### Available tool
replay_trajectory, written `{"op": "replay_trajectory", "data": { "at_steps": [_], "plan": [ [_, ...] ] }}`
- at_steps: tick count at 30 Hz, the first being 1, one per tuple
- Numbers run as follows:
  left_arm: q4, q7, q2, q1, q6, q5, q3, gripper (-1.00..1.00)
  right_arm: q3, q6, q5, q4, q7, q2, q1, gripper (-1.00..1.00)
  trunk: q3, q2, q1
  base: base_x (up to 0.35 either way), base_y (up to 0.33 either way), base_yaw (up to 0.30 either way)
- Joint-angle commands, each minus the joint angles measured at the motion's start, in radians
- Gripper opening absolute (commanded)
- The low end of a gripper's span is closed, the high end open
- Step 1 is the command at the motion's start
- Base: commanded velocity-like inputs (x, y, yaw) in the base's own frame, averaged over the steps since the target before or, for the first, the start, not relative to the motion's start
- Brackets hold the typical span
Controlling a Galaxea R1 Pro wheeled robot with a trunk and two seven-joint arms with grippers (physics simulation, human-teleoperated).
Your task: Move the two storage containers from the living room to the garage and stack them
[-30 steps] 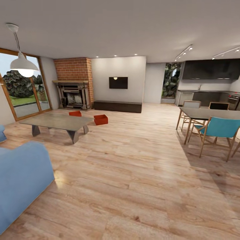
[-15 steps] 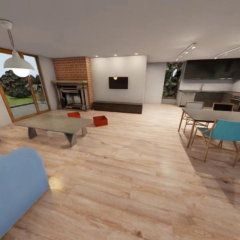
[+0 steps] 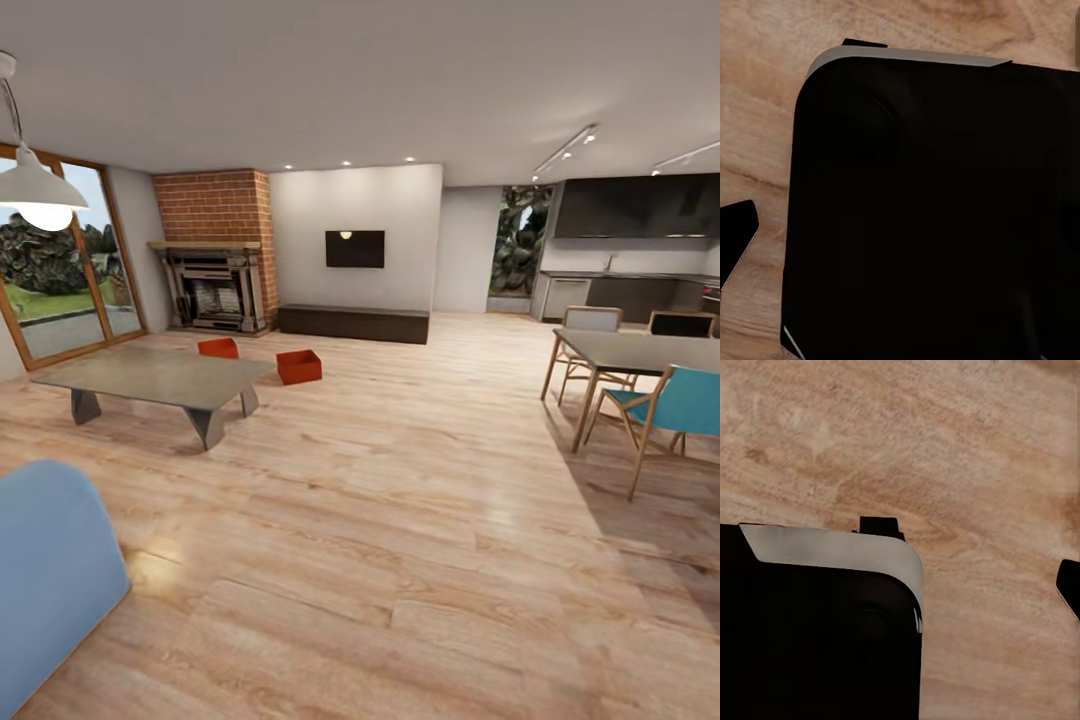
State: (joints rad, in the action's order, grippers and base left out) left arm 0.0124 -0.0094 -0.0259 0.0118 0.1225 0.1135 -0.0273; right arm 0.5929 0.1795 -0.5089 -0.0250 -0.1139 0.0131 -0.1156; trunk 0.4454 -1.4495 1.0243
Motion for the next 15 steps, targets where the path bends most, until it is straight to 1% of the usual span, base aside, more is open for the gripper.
{"op": "replay_trajectory", "data": {
  "at_steps": [1,15],
  "plan": [
    [0.001,-0.001,0.000,0.000,0.001,0.008,-0.002,1.00,0.008,0.005,-0.008,-0.003,-0.001,0.001,-0.001,1.00,0.001,0.000,0.001,0.322,0.000,0.000],
    [0.001,-0.001,0.001,0.000,0.002,0.008,-0.002,1.00,0.008,0.011,-0.008,-0.002,-0.001,-0.002,-0.001,1.00,0.001,0.000,0.001,0.322,0.000,0.000]
  ]
}}
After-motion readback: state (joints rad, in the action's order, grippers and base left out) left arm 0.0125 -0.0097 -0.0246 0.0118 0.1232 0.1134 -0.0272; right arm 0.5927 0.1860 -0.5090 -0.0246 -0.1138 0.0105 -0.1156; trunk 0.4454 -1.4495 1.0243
